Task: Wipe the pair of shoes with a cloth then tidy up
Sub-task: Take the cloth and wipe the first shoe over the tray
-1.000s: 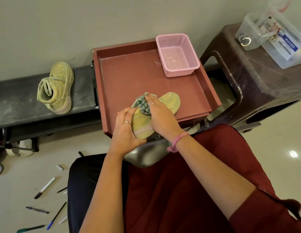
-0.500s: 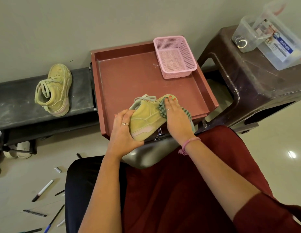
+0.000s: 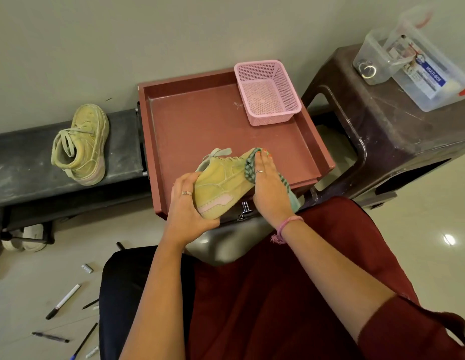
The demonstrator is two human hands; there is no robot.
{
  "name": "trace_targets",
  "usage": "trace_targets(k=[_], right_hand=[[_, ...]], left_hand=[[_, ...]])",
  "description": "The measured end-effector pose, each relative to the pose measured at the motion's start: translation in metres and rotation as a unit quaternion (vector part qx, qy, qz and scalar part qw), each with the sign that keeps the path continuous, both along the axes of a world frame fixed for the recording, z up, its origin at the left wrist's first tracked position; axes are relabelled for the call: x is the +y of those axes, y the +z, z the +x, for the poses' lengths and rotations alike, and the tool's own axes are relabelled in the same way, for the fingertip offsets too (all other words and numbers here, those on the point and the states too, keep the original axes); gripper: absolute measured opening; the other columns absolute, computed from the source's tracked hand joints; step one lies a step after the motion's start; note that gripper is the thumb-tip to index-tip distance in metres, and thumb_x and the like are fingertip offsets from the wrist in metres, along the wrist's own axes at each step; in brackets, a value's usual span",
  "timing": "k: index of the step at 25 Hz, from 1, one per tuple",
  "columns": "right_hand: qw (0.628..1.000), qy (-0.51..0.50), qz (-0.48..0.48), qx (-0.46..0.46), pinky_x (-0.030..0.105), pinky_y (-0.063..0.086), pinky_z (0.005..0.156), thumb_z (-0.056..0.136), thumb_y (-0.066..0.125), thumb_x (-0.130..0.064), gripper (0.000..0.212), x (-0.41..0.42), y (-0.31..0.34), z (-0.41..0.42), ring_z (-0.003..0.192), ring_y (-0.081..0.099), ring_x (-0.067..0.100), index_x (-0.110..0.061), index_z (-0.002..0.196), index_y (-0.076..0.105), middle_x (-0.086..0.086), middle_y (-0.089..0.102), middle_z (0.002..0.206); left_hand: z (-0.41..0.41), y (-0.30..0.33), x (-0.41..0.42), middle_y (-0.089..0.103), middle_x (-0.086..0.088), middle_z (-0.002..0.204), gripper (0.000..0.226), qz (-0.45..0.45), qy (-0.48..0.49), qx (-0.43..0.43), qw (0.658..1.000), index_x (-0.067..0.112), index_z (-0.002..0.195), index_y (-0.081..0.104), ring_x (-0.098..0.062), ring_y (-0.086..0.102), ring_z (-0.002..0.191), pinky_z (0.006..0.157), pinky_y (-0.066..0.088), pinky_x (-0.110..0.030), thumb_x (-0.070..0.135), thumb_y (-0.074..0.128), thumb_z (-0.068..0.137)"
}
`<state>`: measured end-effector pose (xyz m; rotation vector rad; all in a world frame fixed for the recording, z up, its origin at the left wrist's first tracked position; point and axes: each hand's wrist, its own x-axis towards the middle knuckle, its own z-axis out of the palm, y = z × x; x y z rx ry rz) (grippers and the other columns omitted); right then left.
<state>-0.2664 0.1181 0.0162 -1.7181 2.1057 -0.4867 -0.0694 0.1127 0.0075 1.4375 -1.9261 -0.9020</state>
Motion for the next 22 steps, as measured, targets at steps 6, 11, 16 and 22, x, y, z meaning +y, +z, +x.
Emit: trace_targets(k=[6,11,16,22], right_hand=[[0.997,0.07,-0.026,0.007,0.037,0.01,0.12,0.087,0.036,0.012,0.07,0.053,0.008,0.037,0.146,-0.003,0.029,0.004,0.148,0.003,0.02,-0.002,0.157],[0.999,-0.035,0.029,-0.006,0.032,0.004,0.117,0.089,0.039,0.011,0.07,-0.013,0.006,0.004,0.146,0.004,0.025,-0.003,0.15,0.007,0.013,0.005,0.158],[0.997,-0.012,0.063,-0.045,0.032,0.004,0.118,0.083,0.049,0.013,0.085,-0.006,0.007,0.0,0.146,-0.003,0.021,-0.007,0.15,-0.001,0.007,-0.004,0.159],[0.985,0.143,-0.06,0.08,0.041,0.027,0.114,0.078,0.045,0.005,0.07,0.044,-0.001,0.042,0.142,0.021,0.036,0.007,0.144,0.022,0.024,0.021,0.152]], left_hand=[[0.002,0.0,-0.001,0.035,0.011,0.123,0.097,0.013,0.008,0.013,1.0,0.024,0.133,0.04,-0.018,0.041,0.12,0.101,0.043,-0.041,0.028,0.078,0.043],[-0.001,0.0,0.002,0.035,0.011,0.124,0.098,0.005,0.003,0.018,1.0,0.026,0.133,0.039,-0.018,0.04,0.121,0.103,0.042,-0.041,0.027,0.08,0.044],[0.003,-0.001,-0.002,0.035,0.011,0.122,0.095,0.002,0.004,0.009,1.0,0.023,0.131,0.039,-0.016,0.041,0.119,0.101,0.042,-0.039,0.03,0.078,0.044],[0.007,-0.004,-0.005,0.036,0.006,0.124,0.097,0.027,0.005,0.0,1.0,0.018,0.131,0.039,-0.015,0.041,0.118,0.101,0.043,-0.036,0.025,0.079,0.043]])
